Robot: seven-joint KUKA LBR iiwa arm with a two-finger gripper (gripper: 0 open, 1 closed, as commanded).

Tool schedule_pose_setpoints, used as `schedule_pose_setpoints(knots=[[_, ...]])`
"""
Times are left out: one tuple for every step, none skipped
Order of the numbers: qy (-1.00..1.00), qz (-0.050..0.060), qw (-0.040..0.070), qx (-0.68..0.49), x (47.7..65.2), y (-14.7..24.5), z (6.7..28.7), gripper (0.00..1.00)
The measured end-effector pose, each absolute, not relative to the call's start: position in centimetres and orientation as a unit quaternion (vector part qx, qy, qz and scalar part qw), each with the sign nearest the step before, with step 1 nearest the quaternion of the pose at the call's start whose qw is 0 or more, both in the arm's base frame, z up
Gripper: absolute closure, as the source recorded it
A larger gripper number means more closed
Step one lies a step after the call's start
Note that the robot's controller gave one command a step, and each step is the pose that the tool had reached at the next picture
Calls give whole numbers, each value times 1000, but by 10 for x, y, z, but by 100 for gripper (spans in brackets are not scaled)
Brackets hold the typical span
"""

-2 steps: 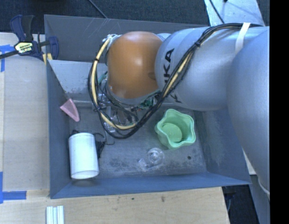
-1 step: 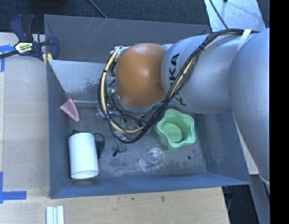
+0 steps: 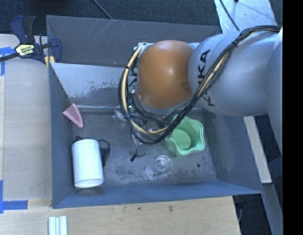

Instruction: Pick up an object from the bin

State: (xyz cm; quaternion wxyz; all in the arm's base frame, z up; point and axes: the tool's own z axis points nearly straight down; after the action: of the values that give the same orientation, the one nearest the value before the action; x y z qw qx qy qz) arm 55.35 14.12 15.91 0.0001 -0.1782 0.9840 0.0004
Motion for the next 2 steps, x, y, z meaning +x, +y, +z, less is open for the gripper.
schedule_pose_setpoints(knots=[[977, 0, 5, -213, 547, 90, 112, 0], [983, 0, -6, -186, 543, 74, 98, 0]])
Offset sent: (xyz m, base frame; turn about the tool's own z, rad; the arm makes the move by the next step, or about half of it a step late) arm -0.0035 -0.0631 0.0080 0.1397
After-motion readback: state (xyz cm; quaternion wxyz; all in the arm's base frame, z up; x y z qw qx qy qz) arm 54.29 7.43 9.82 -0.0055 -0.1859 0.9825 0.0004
